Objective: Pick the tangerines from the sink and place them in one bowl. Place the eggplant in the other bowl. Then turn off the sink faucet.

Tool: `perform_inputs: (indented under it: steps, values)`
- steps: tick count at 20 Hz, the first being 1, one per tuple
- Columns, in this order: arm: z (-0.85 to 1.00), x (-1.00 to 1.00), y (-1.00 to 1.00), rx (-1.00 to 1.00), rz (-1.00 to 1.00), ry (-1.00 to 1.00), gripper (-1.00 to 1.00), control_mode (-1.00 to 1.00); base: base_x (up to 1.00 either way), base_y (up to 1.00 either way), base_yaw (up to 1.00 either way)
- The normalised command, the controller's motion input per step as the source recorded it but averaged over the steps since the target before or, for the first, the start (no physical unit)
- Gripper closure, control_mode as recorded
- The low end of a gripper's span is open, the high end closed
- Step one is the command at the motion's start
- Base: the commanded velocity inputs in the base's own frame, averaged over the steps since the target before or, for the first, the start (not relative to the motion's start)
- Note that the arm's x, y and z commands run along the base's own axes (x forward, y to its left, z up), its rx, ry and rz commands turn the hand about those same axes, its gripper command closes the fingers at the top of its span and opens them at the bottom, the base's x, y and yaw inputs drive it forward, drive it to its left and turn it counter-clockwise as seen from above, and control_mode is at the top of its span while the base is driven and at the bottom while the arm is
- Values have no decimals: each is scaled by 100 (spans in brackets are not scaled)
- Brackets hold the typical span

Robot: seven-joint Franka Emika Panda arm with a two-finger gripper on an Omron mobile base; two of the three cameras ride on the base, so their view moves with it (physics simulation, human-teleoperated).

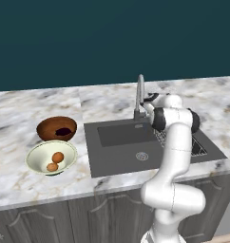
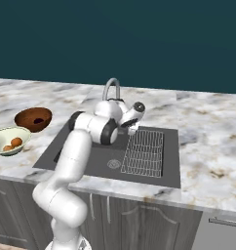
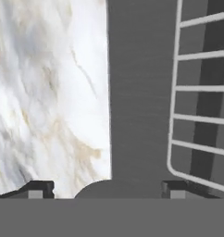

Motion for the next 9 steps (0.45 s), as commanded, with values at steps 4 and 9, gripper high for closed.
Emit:
perform_inputs:
  steps: [4,9]
  values:
    - [25,2,89,-25,27,7,-100,-100,0,0,0]
    - [49,16,-20,-1,41,25,-100,-100,0,0,0]
